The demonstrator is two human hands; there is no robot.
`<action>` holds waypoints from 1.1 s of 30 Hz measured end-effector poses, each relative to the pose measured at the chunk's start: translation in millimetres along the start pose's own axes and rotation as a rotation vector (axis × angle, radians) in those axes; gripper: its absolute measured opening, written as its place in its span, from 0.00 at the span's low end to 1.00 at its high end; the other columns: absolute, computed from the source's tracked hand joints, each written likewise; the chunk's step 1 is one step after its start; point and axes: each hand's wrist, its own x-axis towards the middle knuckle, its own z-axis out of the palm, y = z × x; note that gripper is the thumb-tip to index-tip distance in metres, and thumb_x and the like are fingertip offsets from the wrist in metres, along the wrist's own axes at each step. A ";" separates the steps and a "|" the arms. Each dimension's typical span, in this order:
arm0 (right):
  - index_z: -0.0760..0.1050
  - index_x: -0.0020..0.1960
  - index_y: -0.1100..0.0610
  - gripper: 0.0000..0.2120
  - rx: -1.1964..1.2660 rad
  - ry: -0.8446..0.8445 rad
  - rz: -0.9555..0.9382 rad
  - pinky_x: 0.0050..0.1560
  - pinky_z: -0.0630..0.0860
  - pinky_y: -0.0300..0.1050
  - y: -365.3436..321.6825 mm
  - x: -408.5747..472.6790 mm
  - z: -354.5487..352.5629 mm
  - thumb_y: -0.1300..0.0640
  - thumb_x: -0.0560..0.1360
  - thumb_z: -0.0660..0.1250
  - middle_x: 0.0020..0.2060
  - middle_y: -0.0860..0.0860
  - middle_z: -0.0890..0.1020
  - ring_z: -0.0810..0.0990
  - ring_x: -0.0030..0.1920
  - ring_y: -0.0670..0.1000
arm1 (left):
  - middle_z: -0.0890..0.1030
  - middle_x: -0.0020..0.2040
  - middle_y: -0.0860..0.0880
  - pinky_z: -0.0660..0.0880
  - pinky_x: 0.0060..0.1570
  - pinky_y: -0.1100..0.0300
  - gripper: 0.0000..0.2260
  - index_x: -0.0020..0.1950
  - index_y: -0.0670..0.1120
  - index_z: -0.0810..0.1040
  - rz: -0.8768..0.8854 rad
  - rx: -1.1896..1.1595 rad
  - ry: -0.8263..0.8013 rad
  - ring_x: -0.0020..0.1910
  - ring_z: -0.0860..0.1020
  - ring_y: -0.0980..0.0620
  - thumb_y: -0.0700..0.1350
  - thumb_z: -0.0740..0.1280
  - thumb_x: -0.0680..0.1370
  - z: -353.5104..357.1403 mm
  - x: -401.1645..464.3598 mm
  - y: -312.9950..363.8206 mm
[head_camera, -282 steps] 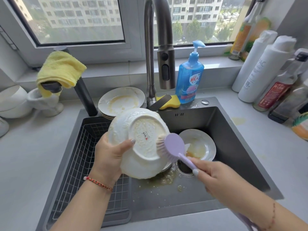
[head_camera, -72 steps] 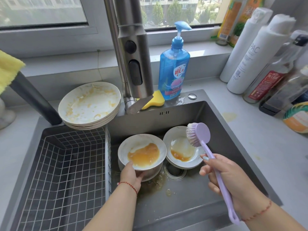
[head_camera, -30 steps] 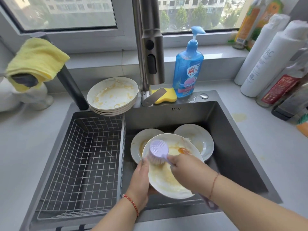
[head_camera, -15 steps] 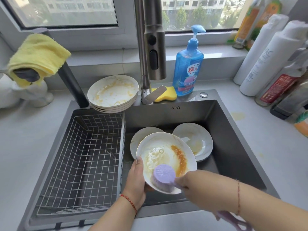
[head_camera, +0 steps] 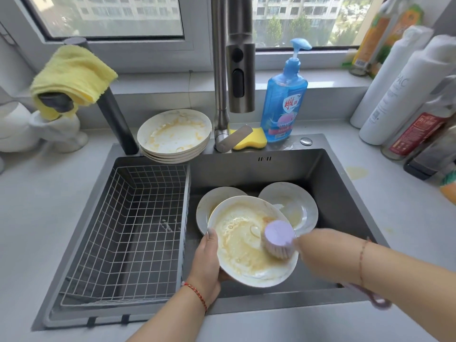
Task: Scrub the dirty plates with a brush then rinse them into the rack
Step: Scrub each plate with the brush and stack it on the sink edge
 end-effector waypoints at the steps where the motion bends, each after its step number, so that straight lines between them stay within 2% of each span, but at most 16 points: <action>1: 0.59 0.74 0.66 0.21 0.015 -0.069 -0.056 0.28 0.62 0.21 -3.8 -11.1 -2.7 0.65 0.82 0.53 0.33 0.51 0.58 0.64 0.42 0.53 | 0.85 0.55 0.47 0.80 0.50 0.36 0.20 0.65 0.54 0.75 0.003 -0.003 0.002 0.53 0.84 0.42 0.63 0.54 0.81 -0.1 -0.4 1.2; 3: 0.63 0.73 0.63 0.20 -0.007 -0.133 -0.124 0.26 0.64 0.24 -5.3 -18.5 1.6 0.65 0.82 0.53 0.33 0.51 0.57 0.63 0.34 0.49 | 0.85 0.55 0.47 0.79 0.52 0.37 0.20 0.64 0.53 0.76 0.012 0.006 0.006 0.53 0.84 0.43 0.62 0.54 0.81 -0.6 -0.7 2.3; 4: 0.67 0.70 0.61 0.18 -0.051 -0.105 -0.141 0.24 0.64 0.29 -4.7 -16.7 6.5 0.63 0.82 0.53 0.33 0.51 0.60 0.61 0.30 0.46 | 0.85 0.55 0.47 0.79 0.54 0.38 0.21 0.65 0.52 0.76 0.019 0.013 0.010 0.54 0.84 0.43 0.62 0.54 0.81 -0.1 0.1 2.8; 6: 0.73 0.61 0.57 0.14 0.033 -0.011 -0.176 0.24 0.59 0.34 -4.0 -7.7 18.5 0.58 0.81 0.53 0.34 0.50 0.66 0.61 0.28 0.46 | 0.84 0.58 0.47 0.79 0.56 0.43 0.25 0.66 0.51 0.75 0.041 0.038 0.012 0.56 0.83 0.44 0.65 0.55 0.78 2.4 0.0 3.1; 8: 0.74 0.59 0.55 0.13 0.118 0.062 -0.183 0.29 0.63 0.37 -10.0 6.2 21.9 0.56 0.80 0.53 0.35 0.49 0.70 0.67 0.31 0.48 | 0.83 0.59 0.46 0.80 0.55 0.47 0.29 0.66 0.51 0.76 0.051 0.070 -0.004 0.58 0.82 0.45 0.68 0.56 0.74 4.3 0.6 3.0; 10: 0.72 0.65 0.47 0.17 0.148 0.165 -0.197 0.37 0.70 0.41 -17.9 20.9 17.4 0.56 0.81 0.52 0.44 0.51 0.76 0.74 0.41 0.53 | 0.84 0.57 0.46 0.81 0.48 0.47 0.28 0.64 0.52 0.77 0.036 0.076 -0.030 0.56 0.83 0.44 0.68 0.54 0.75 6.0 0.7 4.6; 12: 0.62 0.73 0.41 0.23 0.183 0.243 -0.164 0.41 0.74 0.44 -15.8 36.7 12.2 0.56 0.81 0.50 0.52 0.51 0.79 0.77 0.44 0.54 | 0.85 0.57 0.46 0.80 0.50 0.41 0.27 0.65 0.54 0.77 0.031 0.077 -0.058 0.55 0.83 0.42 0.67 0.53 0.77 7.9 2.3 7.2; 14: 0.58 0.75 0.43 0.25 0.144 0.310 -0.120 0.31 0.72 0.42 -5.9 47.1 9.0 0.59 0.81 0.51 0.45 0.51 0.79 0.75 0.36 0.51 | 0.85 0.56 0.46 0.79 0.52 0.38 0.24 0.66 0.53 0.76 0.060 0.077 -0.052 0.54 0.84 0.42 0.64 0.52 0.80 10.5 2.6 11.4; 15: 0.60 0.75 0.47 0.24 0.099 0.363 -0.099 0.28 0.68 0.40 0.4 49.3 7.2 0.61 0.80 0.52 0.39 0.50 0.76 0.72 0.33 0.50 | 0.85 0.56 0.46 0.79 0.52 0.38 0.22 0.66 0.53 0.76 0.072 0.080 -0.048 0.54 0.84 0.43 0.62 0.52 0.82 11.4 2.0 14.6; 17: 0.67 0.69 0.55 0.19 0.044 0.430 -0.069 0.29 0.64 0.38 15.1 49.0 5.4 0.60 0.79 0.54 0.37 0.50 0.72 0.70 0.33 0.50 | 0.85 0.55 0.46 0.81 0.51 0.40 0.21 0.66 0.52 0.75 0.092 0.077 -0.039 0.53 0.84 0.44 0.60 0.52 0.83 11.5 3.4 20.5; 20: 0.72 0.61 0.56 0.13 -0.029 0.339 -0.012 0.32 0.66 0.36 35.3 45.9 7.8 0.56 0.80 0.56 0.34 0.48 0.68 0.69 0.33 0.49 | 0.86 0.54 0.46 0.83 0.43 0.48 0.21 0.67 0.50 0.75 0.129 0.069 -0.028 0.51 0.85 0.46 0.59 0.52 0.84 10.6 8.0 31.1; 22: 0.72 0.54 0.54 0.09 -0.104 0.254 -0.018 0.34 0.70 0.38 37.4 42.6 10.1 0.54 0.79 0.57 0.36 0.49 0.72 0.71 0.37 0.52 | 0.86 0.53 0.46 0.82 0.37 0.52 0.21 0.68 0.49 0.74 0.146 0.076 -0.013 0.49 0.85 0.46 0.59 0.52 0.84 9.7 12.6 37.9; 24: 0.69 0.50 0.53 0.04 -0.104 0.150 -0.071 0.32 0.65 0.36 31.6 32.8 7.4 0.57 0.80 0.56 0.41 0.50 0.72 0.69 0.39 0.53 | 0.86 0.53 0.46 0.81 0.34 0.53 0.22 0.68 0.48 0.75 0.149 0.083 0.003 0.48 0.86 0.47 0.59 0.51 0.84 9.4 17.8 42.4; 27: 0.73 0.56 0.59 0.11 0.057 0.083 -0.171 0.26 0.60 0.36 16.4 18.4 -0.8 0.58 0.80 0.54 0.37 0.51 0.68 0.64 0.29 0.48 | 0.85 0.55 0.46 0.80 0.34 0.56 0.24 0.69 0.47 0.74 0.144 0.085 0.009 0.50 0.85 0.48 0.60 0.51 0.83 10.6 23.5 45.0; 30: 0.71 0.63 0.59 0.15 0.364 0.114 -0.229 0.20 0.62 0.32 -1.2 27.1 -11.2 0.57 0.80 0.54 0.30 0.49 0.68 0.66 0.21 0.43 | 0.85 0.55 0.44 0.81 0.36 0.55 0.27 0.67 0.48 0.75 0.068 0.099 -0.031 0.49 0.85 0.47 0.64 0.49 0.82 13.5 23.8 44.3; 33: 0.72 0.65 0.55 0.16 0.520 0.212 -0.186 0.21 0.68 0.34 -9.8 46.4 -18.8 0.56 0.80 0.55 0.28 0.48 0.68 0.69 0.25 0.48 | 0.86 0.51 0.43 0.82 0.47 0.45 0.29 0.62 0.51 0.79 -0.016 0.123 -0.088 0.49 0.85 0.43 0.66 0.46 0.81 17.7 19.3 45.6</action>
